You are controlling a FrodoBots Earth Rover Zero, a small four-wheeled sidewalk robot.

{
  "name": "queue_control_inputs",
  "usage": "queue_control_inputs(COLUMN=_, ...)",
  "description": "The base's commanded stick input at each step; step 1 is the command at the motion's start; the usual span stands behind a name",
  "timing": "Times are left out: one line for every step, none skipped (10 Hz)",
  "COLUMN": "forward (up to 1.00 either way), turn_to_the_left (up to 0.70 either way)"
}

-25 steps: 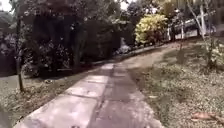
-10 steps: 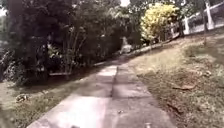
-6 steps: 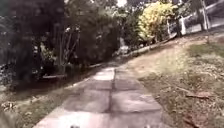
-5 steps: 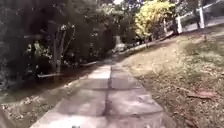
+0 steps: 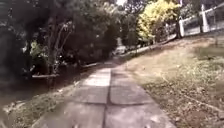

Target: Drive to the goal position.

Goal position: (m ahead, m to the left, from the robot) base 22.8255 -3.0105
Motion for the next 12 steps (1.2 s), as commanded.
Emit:
queue_control_inputs(forward=0.95, turn_to_the_left=0.0)
queue_control_inputs(forward=0.95, turn_to_the_left=0.0)
queue_control_inputs(forward=0.95, turn_to_the_left=0.0)
queue_control_inputs(forward=0.95, turn_to_the_left=0.0)
queue_control_inputs(forward=0.95, turn_to_the_left=0.0)
queue_control_inputs(forward=0.95, turn_to_the_left=0.0)
queue_control_inputs(forward=0.95, turn_to_the_left=0.0)
queue_control_inputs(forward=0.95, turn_to_the_left=0.0)
queue_control_inputs(forward=0.95, turn_to_the_left=0.0)
queue_control_inputs(forward=0.95, turn_to_the_left=0.0)
queue_control_inputs(forward=0.95, turn_to_the_left=0.0)
queue_control_inputs(forward=0.95, turn_to_the_left=0.0)
